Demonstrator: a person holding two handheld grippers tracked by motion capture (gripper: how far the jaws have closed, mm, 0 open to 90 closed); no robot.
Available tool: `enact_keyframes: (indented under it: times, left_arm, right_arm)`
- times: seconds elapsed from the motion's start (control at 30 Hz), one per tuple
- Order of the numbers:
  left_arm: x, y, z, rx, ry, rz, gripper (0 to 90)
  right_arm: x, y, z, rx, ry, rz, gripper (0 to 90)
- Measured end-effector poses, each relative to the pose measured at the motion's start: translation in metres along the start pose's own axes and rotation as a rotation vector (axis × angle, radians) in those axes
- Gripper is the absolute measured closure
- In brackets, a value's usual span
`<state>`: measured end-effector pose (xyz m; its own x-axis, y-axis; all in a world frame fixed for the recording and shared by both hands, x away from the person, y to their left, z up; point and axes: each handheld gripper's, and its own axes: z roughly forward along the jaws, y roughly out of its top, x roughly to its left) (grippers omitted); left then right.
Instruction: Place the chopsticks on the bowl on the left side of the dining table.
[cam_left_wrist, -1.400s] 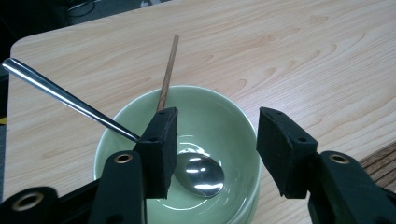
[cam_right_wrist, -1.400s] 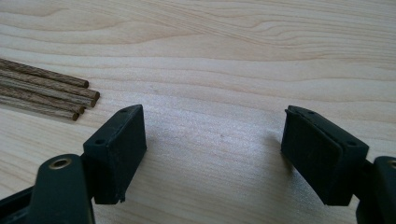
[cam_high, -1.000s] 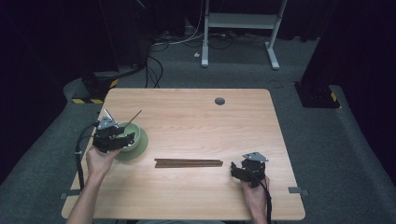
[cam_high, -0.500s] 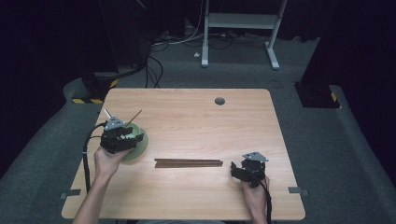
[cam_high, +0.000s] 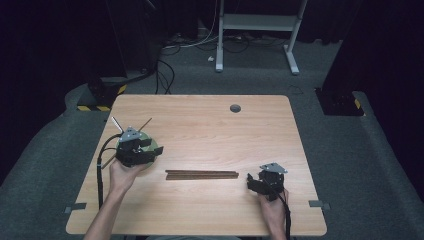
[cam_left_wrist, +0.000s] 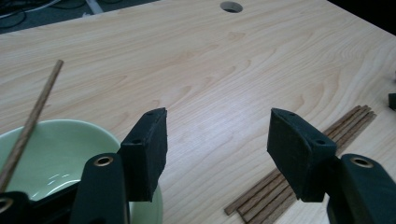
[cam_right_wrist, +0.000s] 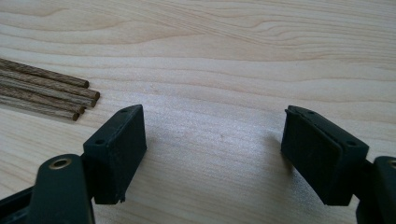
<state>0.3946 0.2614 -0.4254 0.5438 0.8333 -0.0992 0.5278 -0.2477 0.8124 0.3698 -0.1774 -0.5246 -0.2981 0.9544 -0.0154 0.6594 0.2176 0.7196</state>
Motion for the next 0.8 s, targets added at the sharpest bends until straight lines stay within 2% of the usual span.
enact_keyframes:
  times: [0.37,0.43,0.8]
  left_arm:
    - [-0.010,-0.001,0.010,-0.013,-0.027,0.004,32.4]
    - [-0.014,-0.001,0.013,-0.021,-0.050,0.001,31.2]
    - [-0.024,-0.002,0.025,-0.018,-0.086,0.002,30.3]
  right_arm:
    - [0.000,0.000,0.000,0.000,0.000,0.000,21.4]
    - [0.000,0.000,0.000,0.000,0.000,0.000,21.4]
    - [0.000,0.000,0.000,0.000,0.000,0.000,21.4]
